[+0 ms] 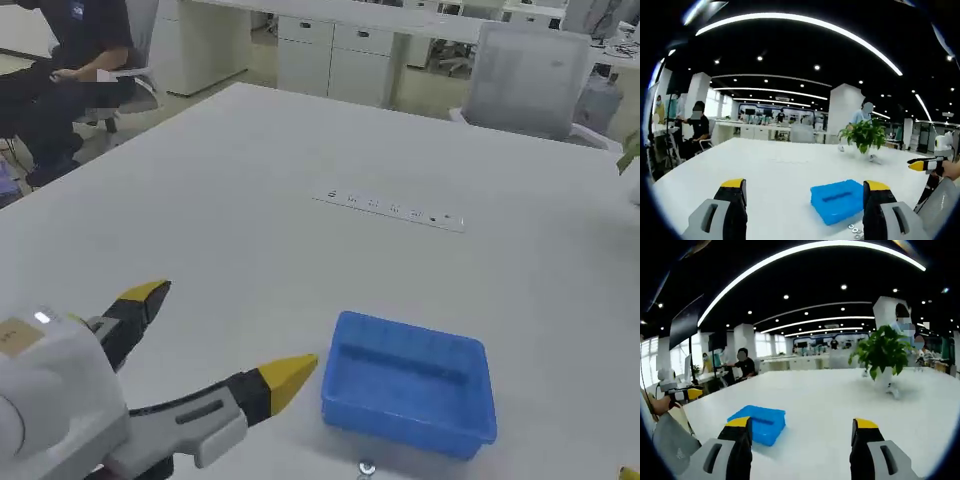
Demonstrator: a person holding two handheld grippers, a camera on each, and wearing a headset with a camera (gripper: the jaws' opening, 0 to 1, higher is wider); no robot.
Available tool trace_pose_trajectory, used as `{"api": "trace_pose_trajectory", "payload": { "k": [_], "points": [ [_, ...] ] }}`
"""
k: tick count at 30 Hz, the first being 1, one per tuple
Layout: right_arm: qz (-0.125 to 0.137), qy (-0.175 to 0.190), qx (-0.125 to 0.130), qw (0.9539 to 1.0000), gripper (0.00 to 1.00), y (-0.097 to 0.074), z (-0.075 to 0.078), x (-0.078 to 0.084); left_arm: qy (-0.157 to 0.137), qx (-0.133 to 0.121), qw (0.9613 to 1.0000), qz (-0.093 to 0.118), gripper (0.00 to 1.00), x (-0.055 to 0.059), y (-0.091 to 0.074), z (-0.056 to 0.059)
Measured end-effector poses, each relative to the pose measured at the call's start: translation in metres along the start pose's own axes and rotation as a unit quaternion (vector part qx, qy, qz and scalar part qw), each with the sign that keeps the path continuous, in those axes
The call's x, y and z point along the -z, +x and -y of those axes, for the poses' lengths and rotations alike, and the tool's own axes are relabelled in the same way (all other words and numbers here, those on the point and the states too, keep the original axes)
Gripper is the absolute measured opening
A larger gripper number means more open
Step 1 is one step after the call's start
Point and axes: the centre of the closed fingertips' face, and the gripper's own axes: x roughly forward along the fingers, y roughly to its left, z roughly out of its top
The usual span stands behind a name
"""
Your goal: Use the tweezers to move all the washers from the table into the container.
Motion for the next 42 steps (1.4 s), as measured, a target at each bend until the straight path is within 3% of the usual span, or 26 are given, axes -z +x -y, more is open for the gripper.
{"api": "trace_pose_trajectory", "payload": {
  "k": [29,42],
  "points": [
    [0.004,0.012,0.001,0.9999,0.82,-0.0019,0.0032,0.0017,-0.006,-0.002,1.0000,-0.003,0.99,0.0019,0.0003,-0.0009],
    [-0.001,0.015,0.004,0.9999,0.81,-0.0013,0.0065,0.0050,-0.011,0.005,0.9999,-0.007,0.99,0.0029,0.0014,0.0039]
  ]
}}
